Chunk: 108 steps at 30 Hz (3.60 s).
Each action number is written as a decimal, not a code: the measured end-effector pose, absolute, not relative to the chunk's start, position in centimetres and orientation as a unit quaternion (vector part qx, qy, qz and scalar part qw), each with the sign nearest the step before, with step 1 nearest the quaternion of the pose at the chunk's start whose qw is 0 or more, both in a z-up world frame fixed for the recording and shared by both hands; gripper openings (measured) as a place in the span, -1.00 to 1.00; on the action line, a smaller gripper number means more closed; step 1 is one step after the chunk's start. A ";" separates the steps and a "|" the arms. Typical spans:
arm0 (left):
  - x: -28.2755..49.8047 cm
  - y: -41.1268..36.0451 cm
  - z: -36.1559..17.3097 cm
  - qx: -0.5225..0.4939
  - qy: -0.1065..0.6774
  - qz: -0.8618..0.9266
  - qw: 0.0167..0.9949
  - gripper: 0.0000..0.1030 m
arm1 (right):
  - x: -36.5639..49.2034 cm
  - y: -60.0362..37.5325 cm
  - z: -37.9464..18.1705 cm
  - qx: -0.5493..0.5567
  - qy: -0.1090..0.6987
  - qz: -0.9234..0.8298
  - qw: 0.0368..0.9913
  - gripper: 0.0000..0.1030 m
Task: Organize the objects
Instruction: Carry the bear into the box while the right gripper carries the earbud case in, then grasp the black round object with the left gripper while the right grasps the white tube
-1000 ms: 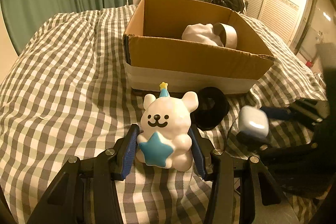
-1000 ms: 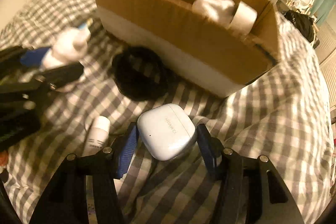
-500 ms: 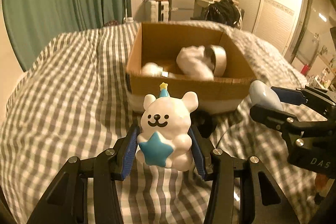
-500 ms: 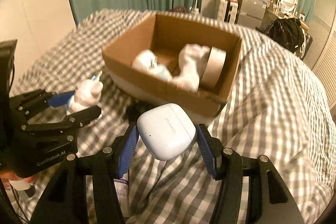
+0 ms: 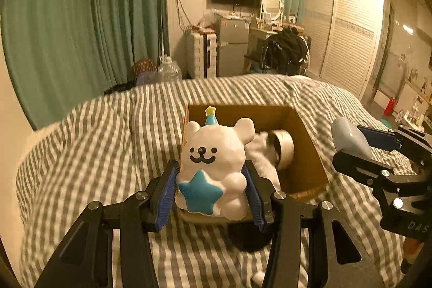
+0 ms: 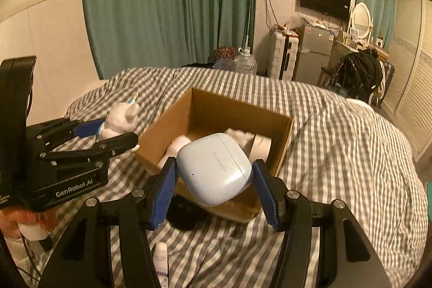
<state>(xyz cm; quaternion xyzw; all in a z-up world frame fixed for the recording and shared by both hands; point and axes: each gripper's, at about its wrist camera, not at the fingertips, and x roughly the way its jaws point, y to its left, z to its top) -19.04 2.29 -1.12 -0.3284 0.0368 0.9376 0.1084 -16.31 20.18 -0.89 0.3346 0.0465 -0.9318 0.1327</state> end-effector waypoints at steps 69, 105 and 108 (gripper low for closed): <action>-11.5 -1.0 -11.3 -0.425 0.069 0.902 0.025 0.80 | -12.5 16.2 -15.9 0.507 0.033 -0.847 0.158 0.28; -15.0 6.1 -13.8 -0.452 0.060 0.884 0.098 0.80 | -13.2 22.0 -11.5 0.444 -0.018 -0.884 0.145 -0.68; -16.0 7.8 -14.7 -0.461 0.059 0.878 0.115 0.80 | -13.5 22.9 -11.0 0.434 -0.019 -0.891 0.128 -0.72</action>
